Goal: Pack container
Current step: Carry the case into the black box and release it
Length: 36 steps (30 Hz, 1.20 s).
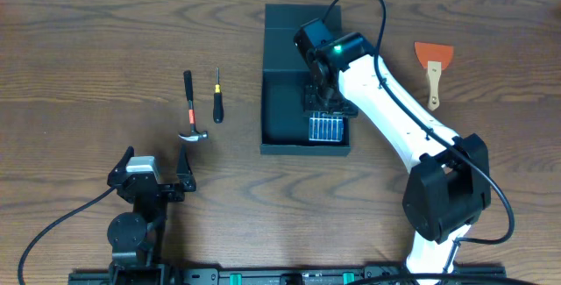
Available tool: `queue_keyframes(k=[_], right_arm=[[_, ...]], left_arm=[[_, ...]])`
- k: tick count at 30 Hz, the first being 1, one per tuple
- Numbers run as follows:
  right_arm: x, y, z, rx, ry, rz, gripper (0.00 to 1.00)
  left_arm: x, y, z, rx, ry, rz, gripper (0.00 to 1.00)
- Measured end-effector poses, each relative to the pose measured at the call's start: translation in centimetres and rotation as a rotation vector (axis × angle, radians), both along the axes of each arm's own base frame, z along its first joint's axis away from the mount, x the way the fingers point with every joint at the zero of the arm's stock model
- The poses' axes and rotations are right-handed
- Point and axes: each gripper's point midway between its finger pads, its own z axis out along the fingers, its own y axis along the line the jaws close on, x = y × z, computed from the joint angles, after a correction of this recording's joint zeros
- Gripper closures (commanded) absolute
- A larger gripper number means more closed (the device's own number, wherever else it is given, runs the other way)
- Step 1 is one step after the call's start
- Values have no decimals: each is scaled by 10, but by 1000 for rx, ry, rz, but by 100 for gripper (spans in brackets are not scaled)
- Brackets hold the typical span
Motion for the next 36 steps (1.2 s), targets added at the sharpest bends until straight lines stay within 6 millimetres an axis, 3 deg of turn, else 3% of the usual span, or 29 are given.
queue_keyframes(k=[6, 19, 30, 36], right_arm=[[-1, 3, -13, 20, 2, 1, 76], [1, 3, -16, 16, -3, 1, 75], [2, 2, -43, -21, 47, 2, 75], [5, 4, -57, -26, 54, 8, 71]], left_arm=[[0, 0, 0, 0, 0, 0, 1], [0, 0, 0, 0, 0, 0, 2], [0, 0, 0, 0, 0, 0, 1], [0, 0, 0, 0, 0, 0, 1]])
